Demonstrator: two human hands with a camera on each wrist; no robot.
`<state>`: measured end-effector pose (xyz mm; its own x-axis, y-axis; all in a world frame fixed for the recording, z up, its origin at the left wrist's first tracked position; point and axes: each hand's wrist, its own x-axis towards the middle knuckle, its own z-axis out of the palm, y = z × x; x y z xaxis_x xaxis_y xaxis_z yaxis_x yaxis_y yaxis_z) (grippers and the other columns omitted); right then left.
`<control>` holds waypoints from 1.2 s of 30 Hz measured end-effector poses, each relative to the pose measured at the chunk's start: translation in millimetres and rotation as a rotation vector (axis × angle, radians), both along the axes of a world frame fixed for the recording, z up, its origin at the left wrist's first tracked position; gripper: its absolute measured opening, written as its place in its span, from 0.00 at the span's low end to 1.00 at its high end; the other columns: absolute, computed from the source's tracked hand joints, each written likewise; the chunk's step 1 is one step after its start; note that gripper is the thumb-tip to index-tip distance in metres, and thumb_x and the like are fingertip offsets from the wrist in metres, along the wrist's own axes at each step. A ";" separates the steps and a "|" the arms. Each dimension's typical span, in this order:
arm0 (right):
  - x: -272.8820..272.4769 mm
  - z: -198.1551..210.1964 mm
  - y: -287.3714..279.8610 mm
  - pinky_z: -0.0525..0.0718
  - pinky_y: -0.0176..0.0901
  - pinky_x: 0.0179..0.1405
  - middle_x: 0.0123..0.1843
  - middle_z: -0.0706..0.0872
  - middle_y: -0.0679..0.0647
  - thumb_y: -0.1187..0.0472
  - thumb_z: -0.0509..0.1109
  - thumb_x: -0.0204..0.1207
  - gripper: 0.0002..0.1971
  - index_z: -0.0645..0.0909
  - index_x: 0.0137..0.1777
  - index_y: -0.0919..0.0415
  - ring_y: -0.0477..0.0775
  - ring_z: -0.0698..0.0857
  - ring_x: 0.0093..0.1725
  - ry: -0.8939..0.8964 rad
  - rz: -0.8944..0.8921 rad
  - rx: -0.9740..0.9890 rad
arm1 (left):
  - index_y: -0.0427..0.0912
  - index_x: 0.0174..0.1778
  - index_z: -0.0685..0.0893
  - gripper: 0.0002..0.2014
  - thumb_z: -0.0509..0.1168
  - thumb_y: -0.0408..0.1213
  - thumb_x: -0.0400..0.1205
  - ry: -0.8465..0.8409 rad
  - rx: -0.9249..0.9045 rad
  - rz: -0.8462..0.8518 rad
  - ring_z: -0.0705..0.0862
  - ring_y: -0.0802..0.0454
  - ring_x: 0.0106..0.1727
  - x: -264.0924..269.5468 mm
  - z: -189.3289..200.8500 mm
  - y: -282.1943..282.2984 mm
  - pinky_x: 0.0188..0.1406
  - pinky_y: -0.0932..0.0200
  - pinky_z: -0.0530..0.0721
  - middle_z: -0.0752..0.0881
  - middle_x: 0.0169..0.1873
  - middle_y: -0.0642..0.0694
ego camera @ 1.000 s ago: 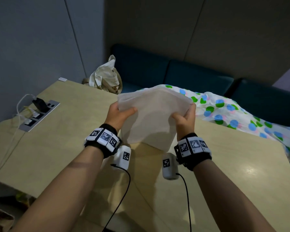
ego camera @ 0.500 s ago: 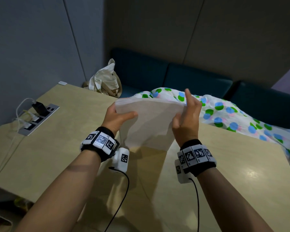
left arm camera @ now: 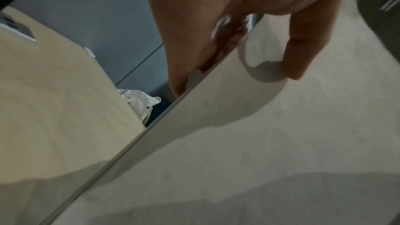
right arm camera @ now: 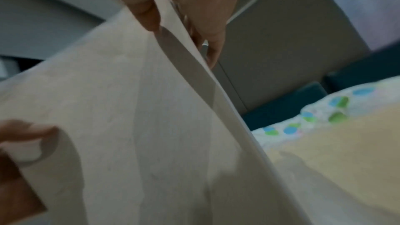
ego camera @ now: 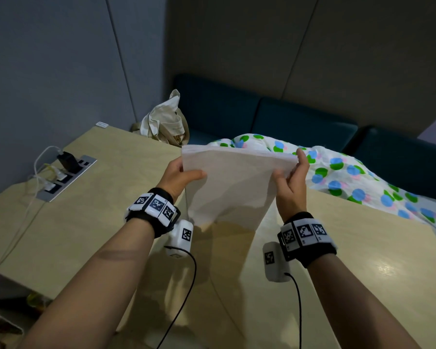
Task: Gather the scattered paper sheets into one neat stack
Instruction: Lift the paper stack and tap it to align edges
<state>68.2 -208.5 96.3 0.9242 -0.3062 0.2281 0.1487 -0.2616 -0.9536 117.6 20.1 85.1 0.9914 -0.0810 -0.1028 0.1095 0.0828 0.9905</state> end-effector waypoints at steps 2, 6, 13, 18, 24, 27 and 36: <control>0.2 -4.6 2.1 0.78 0.60 0.69 0.69 0.77 0.53 0.61 0.60 0.76 0.30 0.55 0.78 0.52 0.51 0.80 0.65 0.098 0.050 0.078 | 0.43 0.48 0.84 0.11 0.68 0.25 0.73 0.025 0.011 0.045 0.84 0.46 0.47 -1.5 -5.5 -3.6 0.43 0.58 0.82 0.87 0.41 0.46; 5.2 -6.6 9.6 0.77 0.66 0.68 0.64 0.78 0.59 0.67 0.56 0.78 0.16 0.64 0.64 0.54 0.59 0.79 0.63 0.141 -0.006 0.065 | 0.48 0.42 0.83 0.11 0.61 0.27 0.80 0.040 0.037 0.099 0.82 0.50 0.42 -5.1 -4.6 -12.7 0.40 0.59 0.79 0.85 0.38 0.48; -2.0 -16.1 10.0 0.81 0.45 0.50 0.48 0.79 0.44 0.75 0.55 0.77 0.15 0.66 0.61 0.62 0.43 0.80 0.47 0.087 -0.032 0.035 | 0.51 0.46 0.83 0.15 0.58 0.26 0.80 -0.017 0.043 0.109 0.82 0.53 0.44 -6.9 -7.7 -8.0 0.43 0.58 0.79 0.86 0.42 0.51; -12.0 -50.5 10.9 0.76 0.35 0.40 0.47 0.76 0.46 0.80 0.52 0.77 0.18 0.62 0.63 0.62 0.50 0.77 0.47 0.239 -0.031 0.044 | 0.44 0.68 0.74 0.22 0.55 0.24 0.79 0.032 0.140 0.056 0.79 0.47 0.57 -12.7 -37.5 -7.4 0.50 0.59 0.78 0.83 0.57 0.44; -13.1 -68.0 19.1 0.69 0.38 0.54 0.54 0.71 0.54 0.76 0.52 0.81 0.18 0.58 0.70 0.74 0.51 0.71 0.57 0.367 -0.036 -0.058 | 0.48 0.59 0.66 0.16 0.52 0.24 0.82 0.059 0.191 0.057 0.76 0.51 0.52 -12.7 -61.6 -9.9 0.44 0.66 0.76 0.76 0.56 0.46; -10.1 -72.4 23.9 0.67 0.33 0.45 0.53 0.72 0.55 0.73 0.53 0.82 0.16 0.63 0.69 0.73 0.50 0.72 0.53 0.379 -0.095 -0.100 | 0.47 0.58 0.67 0.14 0.52 0.25 0.82 0.049 0.196 0.075 0.76 0.48 0.56 -9.0 -68.3 -11.1 0.54 0.56 0.77 0.78 0.56 0.44; -15.1 -76.1 20.5 0.70 0.40 0.51 0.63 0.80 0.64 0.69 0.58 0.83 0.16 0.68 0.69 0.69 0.56 0.78 0.57 0.412 -0.136 -0.116 | 0.34 0.68 0.75 0.16 0.54 0.37 0.87 -0.143 0.529 0.094 0.78 0.51 0.55 -15.6 -77.1 5.7 0.53 0.61 0.72 0.83 0.60 0.42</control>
<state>53.2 -188.0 20.2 0.8983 -0.4254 -0.1103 -0.2804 -0.3614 -0.8892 102.0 25.8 8.0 0.9989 0.0348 0.0311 -0.0133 -0.4272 0.9041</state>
